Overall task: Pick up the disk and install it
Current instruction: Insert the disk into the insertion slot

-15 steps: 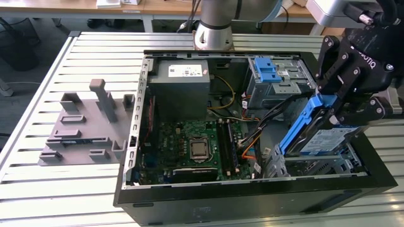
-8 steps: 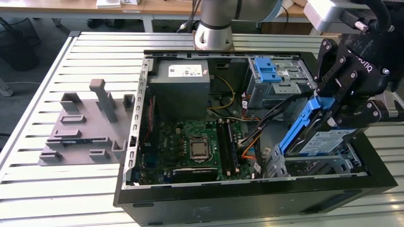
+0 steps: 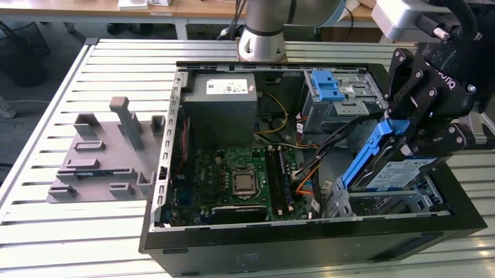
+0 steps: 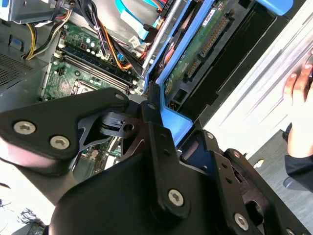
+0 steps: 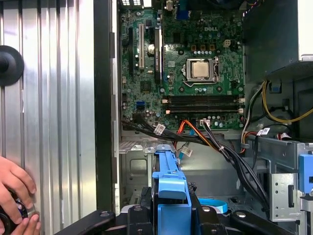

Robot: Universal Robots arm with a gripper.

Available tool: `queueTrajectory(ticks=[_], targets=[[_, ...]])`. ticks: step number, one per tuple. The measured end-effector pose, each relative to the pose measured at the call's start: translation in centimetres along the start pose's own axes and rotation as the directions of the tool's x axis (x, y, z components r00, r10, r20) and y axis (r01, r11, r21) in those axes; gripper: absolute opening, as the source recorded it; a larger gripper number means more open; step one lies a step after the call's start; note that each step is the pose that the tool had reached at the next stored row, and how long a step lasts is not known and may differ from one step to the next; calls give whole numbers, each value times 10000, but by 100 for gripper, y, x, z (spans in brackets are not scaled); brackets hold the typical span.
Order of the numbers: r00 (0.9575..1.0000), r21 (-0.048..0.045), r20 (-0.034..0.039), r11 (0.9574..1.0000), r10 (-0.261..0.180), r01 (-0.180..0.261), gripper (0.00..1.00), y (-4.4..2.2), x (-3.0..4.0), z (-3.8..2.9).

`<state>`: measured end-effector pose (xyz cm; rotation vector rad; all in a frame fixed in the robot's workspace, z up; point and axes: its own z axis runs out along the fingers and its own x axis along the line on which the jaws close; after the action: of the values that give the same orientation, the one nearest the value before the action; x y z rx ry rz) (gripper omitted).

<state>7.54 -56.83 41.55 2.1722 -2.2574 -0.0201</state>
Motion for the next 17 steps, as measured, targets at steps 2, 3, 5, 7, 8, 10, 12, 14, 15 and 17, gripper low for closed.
queueTrajectory(ticks=[2, 3, 5, 7, 8, 10, 12, 14, 15, 17], targets=[[10000, 0, 1, 10000, 0, 0, 36, 0, 0, 1], [10000, 0, 0, 10000, 0, 0, 36, 0, 0, 1], [10000, 0, 2, 10000, 0, 0, 36, 0, 0, 10], [10000, 0, 0, 10000, 0, 0, 36, 0, 0, 24], [10000, 0, 1, 10000, 0, 0, 36, -1, 1, 36], [10000, 0, 1, 10000, -1, 1, 36, -1, 0, 57], [10000, 0, 2, 10000, 0, 0, 36, -1, 1, 84], [10000, 0, 0, 10000, 0, 0, 36, -2, 0, 107], [10000, 0, 1, 10000, 0, 0, 36, -2, 1, 119], [10000, 0, 0, 10000, 0, 0, 36, -2, 1, 142]])
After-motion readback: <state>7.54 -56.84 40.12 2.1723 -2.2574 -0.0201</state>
